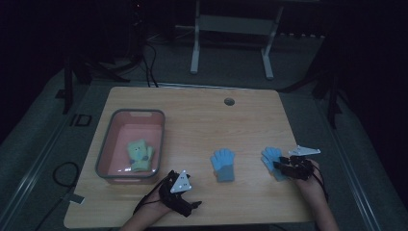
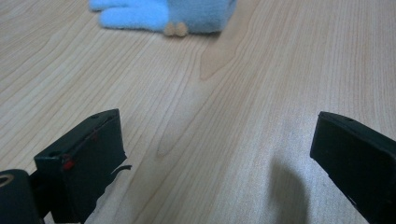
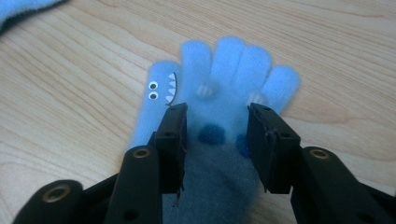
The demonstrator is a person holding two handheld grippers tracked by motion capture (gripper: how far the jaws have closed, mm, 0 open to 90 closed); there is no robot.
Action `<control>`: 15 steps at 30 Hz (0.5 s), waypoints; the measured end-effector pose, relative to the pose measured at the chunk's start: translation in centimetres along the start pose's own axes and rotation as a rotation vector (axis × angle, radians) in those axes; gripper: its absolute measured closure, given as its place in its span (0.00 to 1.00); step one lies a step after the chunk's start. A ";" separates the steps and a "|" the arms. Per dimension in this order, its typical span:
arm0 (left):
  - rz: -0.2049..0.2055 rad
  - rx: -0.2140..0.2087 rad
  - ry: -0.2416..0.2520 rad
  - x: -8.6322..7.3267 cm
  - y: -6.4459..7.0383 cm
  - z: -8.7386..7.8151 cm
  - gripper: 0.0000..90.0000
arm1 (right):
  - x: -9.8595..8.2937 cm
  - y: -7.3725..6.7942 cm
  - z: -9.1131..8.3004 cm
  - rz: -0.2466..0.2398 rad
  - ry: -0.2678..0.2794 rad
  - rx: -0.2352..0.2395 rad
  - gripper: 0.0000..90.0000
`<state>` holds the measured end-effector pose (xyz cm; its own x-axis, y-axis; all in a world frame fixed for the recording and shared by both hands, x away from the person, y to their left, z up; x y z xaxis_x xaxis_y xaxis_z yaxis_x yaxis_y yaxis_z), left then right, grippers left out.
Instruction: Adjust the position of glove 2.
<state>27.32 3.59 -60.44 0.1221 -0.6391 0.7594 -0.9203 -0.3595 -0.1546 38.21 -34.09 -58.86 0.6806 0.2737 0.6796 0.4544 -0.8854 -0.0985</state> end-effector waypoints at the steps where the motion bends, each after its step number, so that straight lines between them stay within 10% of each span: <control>1: 0.001 0.000 0.001 0.0 0.0 0.0 0.04 | 0.0 0.0 0.0 -0.005 0.006 -0.003 0.66; 15: -0.002 0.001 -0.002 0.0 0.0 0.0 0.04 | 0.3 -1.3 -0.3 0.069 0.041 -0.063 0.94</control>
<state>27.34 3.57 -60.45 0.1250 -0.6399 0.7582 -0.9195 -0.3617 -0.1537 37.68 -32.97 -58.30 0.6845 0.1966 0.7020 0.3692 -0.9238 -0.1013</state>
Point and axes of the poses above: each handheld gripper's, and its own axes: z roughly forward along the jaws, x roughly out of its top, y roughly to its right, the point moved 6 cm from there along z, roughly forward along the jaws, and after that the axes turned 10 degrees about z, right-handed, at the moved point
